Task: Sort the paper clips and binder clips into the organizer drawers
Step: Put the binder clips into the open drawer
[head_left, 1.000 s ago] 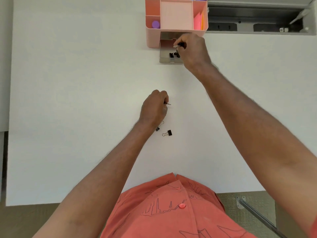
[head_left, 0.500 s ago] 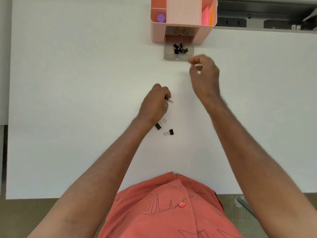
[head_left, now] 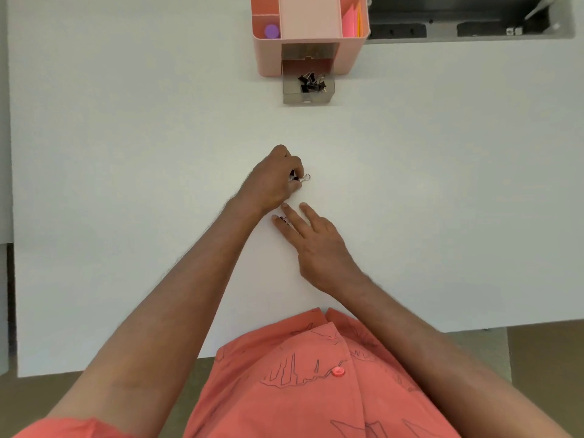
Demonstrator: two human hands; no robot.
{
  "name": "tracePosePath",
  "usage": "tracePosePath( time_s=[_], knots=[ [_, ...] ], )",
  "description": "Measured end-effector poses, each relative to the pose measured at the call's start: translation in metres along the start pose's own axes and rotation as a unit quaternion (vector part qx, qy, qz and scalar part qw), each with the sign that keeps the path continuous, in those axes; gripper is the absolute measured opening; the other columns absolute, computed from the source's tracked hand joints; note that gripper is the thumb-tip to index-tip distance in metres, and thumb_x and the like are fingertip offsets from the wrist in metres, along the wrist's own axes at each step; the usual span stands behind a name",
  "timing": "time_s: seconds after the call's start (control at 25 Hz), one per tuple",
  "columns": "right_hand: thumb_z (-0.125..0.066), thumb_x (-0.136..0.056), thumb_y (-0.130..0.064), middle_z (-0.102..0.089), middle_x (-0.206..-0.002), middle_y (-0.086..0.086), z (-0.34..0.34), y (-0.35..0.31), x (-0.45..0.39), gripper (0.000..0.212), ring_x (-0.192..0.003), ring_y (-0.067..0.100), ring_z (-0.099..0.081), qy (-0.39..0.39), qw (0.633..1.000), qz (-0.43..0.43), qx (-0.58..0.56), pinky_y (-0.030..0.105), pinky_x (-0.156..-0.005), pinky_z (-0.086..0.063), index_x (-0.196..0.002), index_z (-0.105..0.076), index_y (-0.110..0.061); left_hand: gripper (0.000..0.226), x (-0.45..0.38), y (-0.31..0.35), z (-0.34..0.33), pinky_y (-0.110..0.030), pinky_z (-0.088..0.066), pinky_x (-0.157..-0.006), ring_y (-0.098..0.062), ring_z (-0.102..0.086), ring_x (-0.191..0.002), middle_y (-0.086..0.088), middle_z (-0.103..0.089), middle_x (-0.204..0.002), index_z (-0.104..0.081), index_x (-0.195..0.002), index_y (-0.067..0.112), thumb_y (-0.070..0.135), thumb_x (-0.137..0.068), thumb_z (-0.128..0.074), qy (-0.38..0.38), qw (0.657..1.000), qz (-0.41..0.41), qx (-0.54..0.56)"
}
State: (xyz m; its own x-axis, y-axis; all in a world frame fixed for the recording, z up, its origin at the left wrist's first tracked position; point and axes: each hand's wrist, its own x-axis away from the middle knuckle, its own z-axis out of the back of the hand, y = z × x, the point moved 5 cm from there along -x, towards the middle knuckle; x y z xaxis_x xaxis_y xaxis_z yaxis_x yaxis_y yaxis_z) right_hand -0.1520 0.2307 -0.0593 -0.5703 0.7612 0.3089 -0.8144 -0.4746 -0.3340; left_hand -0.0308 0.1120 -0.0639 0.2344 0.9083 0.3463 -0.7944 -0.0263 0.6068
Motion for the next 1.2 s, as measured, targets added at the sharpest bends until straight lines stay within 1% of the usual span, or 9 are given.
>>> tracePosePath(
  time_s=[0.16, 0.28, 0.4, 0.6, 0.8, 0.92, 1.04, 1.12, 1.2],
  knots=[
    [-0.023, -0.092, 0.002, -0.038, -0.162, 0.006, 0.008, 0.008, -0.003, 0.067, -0.142, 0.036, -0.040, 0.002, 0.999, 0.044, 0.017, 0.043, -0.099, -0.050, -0.155, -0.041, -0.018, 0.012, 0.004, 0.006, 0.001, -0.032, -0.046, -0.071, -0.021, -0.055, -0.085, -0.007, -0.054, -0.109, -0.065, -0.100, 0.012, 0.005, -0.090, -0.062, 0.001, 0.999, 0.007, -0.041],
    [-0.047, -0.099, -0.001, -0.052, -0.149, 0.002, 0.013, 0.024, 0.000, 0.046, -0.131, 0.028, -0.046, 0.012, 0.999, 0.038, -0.010, 0.039, -0.074, -0.058, -0.142, -0.056, -0.017, 0.017, 0.005, 0.005, -0.001, -0.032, -0.039, -0.068, -0.022, -0.051, -0.083, -0.005, -0.054, -0.103, -0.061, -0.094, 0.011, -0.003, -0.087, -0.055, -0.001, 0.998, 0.012, -0.061],
    [-0.055, -0.099, -0.004, -0.057, -0.128, -0.001, 0.018, 0.033, -0.002, 0.039, -0.114, 0.022, -0.049, 0.014, 1.000, 0.005, -0.024, 0.040, -0.063, -0.056, -0.134, -0.058, -0.019, 0.020, 0.004, 0.000, -0.001, -0.029, -0.036, -0.069, -0.021, -0.052, -0.084, -0.001, -0.053, -0.099, -0.062, -0.095, 0.014, -0.003, -0.086, -0.055, 0.007, 0.999, 0.015, -0.035],
    [-0.062, -0.097, -0.012, -0.052, -0.116, 0.003, 0.027, 0.041, -0.012, 0.031, -0.105, 0.022, -0.052, 0.030, 0.986, -0.109, -0.123, 0.044, -0.073, -0.055, -0.127, -0.058, -0.020, 0.023, 0.006, -0.013, 0.000, -0.014, -0.040, -0.065, -0.011, -0.057, -0.083, 0.002, -0.065, -0.100, -0.074, -0.101, 0.015, 0.000, -0.090, -0.060, 0.041, 0.993, 0.060, 0.092],
    [-0.060, -0.096, -0.014, -0.056, -0.112, 0.000, 0.036, 0.049, -0.020, 0.025, -0.102, 0.021, -0.058, 0.009, 0.972, -0.172, -0.158, 0.042, -0.080, -0.055, -0.119, -0.059, -0.026, 0.019, -0.017, 0.006, 0.040, -0.010, -0.048, -0.073, 0.001, -0.058, -0.077, 0.005, -0.068, -0.102, -0.076, -0.098, 0.020, 0.007, -0.092, -0.065, 0.183, 0.971, 0.048, 0.148],
    [-0.057, -0.093, -0.007, -0.057, -0.110, -0.001, 0.039, 0.046, -0.023, 0.031, -0.107, 0.021, -0.050, 0.012, 0.979, -0.178, -0.102, 0.041, -0.072, -0.055, -0.118, -0.061, -0.024, 0.021, -0.055, 0.028, 0.076, -0.016, -0.051, -0.084, -0.008, -0.062, -0.091, -0.002, -0.069, -0.110, -0.075, -0.102, 0.015, 0.003, -0.090, -0.063, 0.237, 0.963, 0.000, 0.129],
    [-0.053, -0.086, 0.006, -0.052, -0.112, 0.000, 0.037, 0.043, -0.024, 0.041, -0.105, 0.022, -0.044, 0.010, 0.982, -0.175, -0.072, 0.038, -0.060, -0.052, -0.117, -0.060, -0.019, 0.029, -0.087, 0.039, 0.090, -0.020, -0.050, -0.091, -0.011, -0.060, -0.105, -0.003, -0.065, -0.118, -0.073, -0.108, 0.013, -0.002, -0.089, -0.056, 0.229, 0.971, -0.005, 0.068],
    [-0.053, -0.082, 0.009, -0.051, -0.112, 0.001, 0.034, 0.042, -0.025, 0.042, -0.103, 0.022, -0.042, 0.008, 0.985, -0.166, -0.055, 0.034, -0.052, -0.043, -0.115, -0.059, -0.017, 0.031, -0.100, 0.038, 0.088, -0.021, -0.047, -0.089, -0.010, -0.056, -0.103, 0.002, -0.063, -0.112, -0.072, -0.106, 0.013, -0.001, -0.088, -0.052, 0.209, 0.977, 0.002, 0.045],
    [-0.052, -0.081, 0.009, -0.051, -0.110, 0.001, 0.034, 0.045, -0.027, 0.043, -0.102, 0.022, -0.042, 0.014, 0.986, -0.162, -0.042, 0.030, -0.050, -0.036, -0.115, -0.059, -0.017, 0.026, -0.107, 0.034, 0.084, -0.014, -0.044, -0.077, -0.007, -0.050, -0.094, 0.009, -0.059, -0.101, -0.070, -0.095, 0.018, 0.004, -0.091, -0.049, 0.186, 0.981, 0.018, 0.051]
  ],
)
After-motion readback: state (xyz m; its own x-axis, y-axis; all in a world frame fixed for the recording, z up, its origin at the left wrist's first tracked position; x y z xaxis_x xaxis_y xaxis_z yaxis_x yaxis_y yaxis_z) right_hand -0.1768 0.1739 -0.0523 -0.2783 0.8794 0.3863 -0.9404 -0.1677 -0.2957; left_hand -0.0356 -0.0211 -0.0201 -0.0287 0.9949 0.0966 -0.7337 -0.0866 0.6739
